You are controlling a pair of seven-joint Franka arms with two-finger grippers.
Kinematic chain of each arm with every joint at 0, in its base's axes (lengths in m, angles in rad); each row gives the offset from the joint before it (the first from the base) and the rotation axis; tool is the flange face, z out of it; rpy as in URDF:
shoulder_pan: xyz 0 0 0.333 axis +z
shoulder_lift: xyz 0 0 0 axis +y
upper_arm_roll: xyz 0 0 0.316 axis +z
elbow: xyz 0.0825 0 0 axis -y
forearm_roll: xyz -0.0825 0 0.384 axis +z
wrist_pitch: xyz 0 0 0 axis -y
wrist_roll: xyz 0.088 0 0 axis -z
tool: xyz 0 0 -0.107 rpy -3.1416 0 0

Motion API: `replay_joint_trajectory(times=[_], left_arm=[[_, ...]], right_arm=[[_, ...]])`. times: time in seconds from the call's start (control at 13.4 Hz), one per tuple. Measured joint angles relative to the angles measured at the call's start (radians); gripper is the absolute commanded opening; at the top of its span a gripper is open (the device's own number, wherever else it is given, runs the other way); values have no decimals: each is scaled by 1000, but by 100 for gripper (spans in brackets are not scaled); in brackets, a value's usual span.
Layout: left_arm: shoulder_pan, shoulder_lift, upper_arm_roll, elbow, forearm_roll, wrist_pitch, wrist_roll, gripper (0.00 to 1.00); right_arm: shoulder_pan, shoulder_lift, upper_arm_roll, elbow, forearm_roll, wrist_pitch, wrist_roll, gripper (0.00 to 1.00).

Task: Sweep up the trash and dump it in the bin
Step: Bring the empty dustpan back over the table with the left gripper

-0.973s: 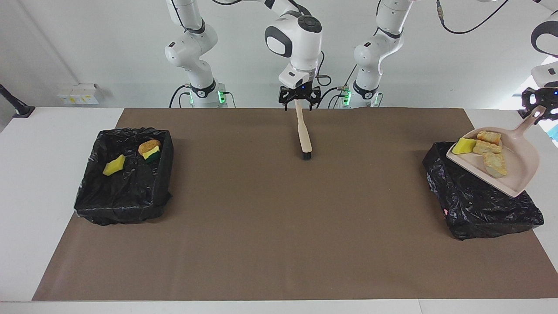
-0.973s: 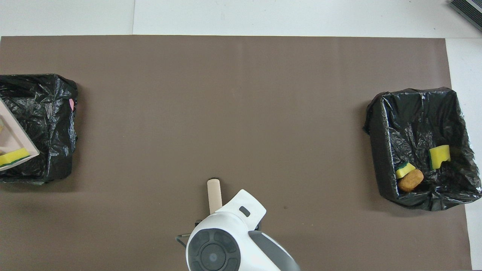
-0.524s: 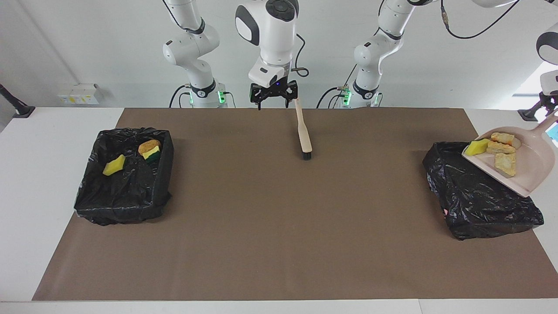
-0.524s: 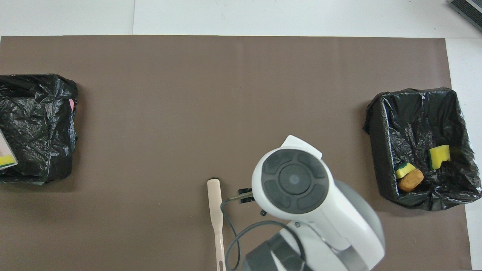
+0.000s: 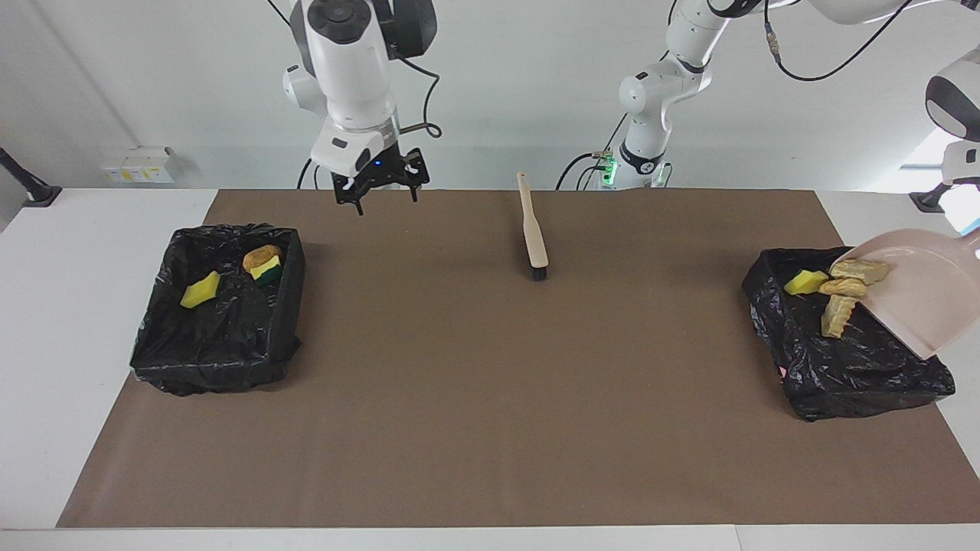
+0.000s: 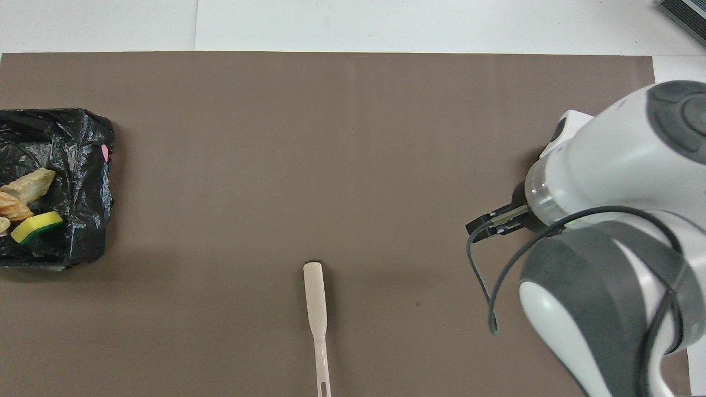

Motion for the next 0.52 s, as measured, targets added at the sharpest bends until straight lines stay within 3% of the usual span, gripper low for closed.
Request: replay_joint_trajectory(times=[0.52], left_arm=[[-43, 5, -1, 86, 117, 15, 51, 0]], right_arm=[[-235, 0, -6, 33, -23, -2, -57, 100]])
